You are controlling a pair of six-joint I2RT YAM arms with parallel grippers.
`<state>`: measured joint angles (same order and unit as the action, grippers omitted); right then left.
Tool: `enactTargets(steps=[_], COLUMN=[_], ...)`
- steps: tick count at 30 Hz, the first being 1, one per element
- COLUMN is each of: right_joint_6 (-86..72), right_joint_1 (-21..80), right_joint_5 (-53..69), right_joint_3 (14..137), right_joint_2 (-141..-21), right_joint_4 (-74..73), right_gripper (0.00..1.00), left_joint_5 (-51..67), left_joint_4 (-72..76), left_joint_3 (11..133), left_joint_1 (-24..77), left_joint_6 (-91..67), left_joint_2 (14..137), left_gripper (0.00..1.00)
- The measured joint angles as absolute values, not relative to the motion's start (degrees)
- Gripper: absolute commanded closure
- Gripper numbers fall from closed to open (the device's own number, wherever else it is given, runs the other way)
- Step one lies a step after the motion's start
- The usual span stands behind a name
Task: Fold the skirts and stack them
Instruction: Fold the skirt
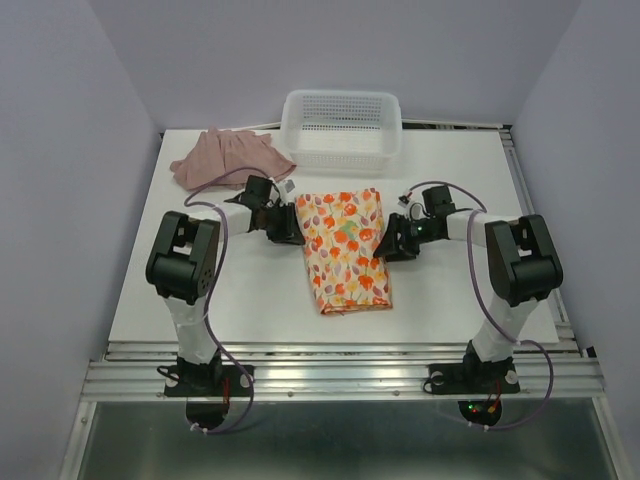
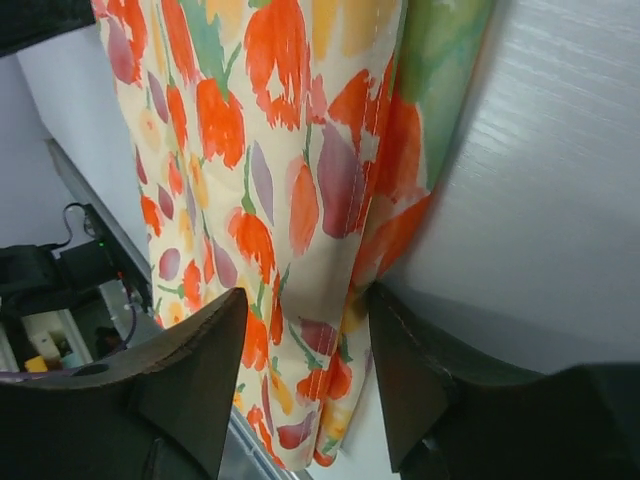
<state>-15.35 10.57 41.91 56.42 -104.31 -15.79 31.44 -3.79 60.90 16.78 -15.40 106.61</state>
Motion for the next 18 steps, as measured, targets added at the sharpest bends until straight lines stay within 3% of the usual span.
enactTargets(steps=[4,8,9,10,11,13,14,16,18], right_joint_6=[-17.0,-18.6,-18.8,-19.5,-19.9,-20.9,-21.4,-22.3,-22.7], right_joint_1=[10.6,10.6,10.6,10.6,10.6,10.6,10.6,10.6,10.6], right_joint_5=[44.2,45.1,45.3,45.5,45.6,46.3,46.6,47.2,48.6], right_joint_3=[56.5,56.2,56.1,55.9,55.7,54.7,53.9,52.5,51.9], right_joint_2=[-106.8,-108.3,-108.3,-108.3,-108.3,-108.1,-107.8,-107.4,-107.2], right_joint_4=[-13.9,-13.1,-13.0,-12.6,-12.2,-11.2,-10.7,-9.9,-9.7], right_gripper=[0.78,0.97,0.98,0.98,0.98,0.94,0.86,0.57,0.32], left_joint_5=[33.4,34.0,33.9,33.9,33.9,33.1,32.3,29.8,26.7], left_joint_4=[-6.5,-7.5,-7.8,-8.2,-8.4,-9.2,-9.8,-10.2,-10.2], left_joint_3=[71.0,77.5,77.5,77.5,77.5,77.7,77.7,76.8,72.4], left_joint_1=[16.4,15.3,14.9,14.5,14.3,13.6,13.5,13.6,14.8], left_joint_6=[-14.0,-12.2,-11.9,-11.6,-11.3,-8.9,-7.2,-3.0,4.1], left_joint_2=[114.6,118.8,118.8,118.7,118.7,117.9,117.1,114.5,106.0], left_gripper=[0.95,0.99,0.95,0.77,0.68,0.49,0.44,0.29,0.27])
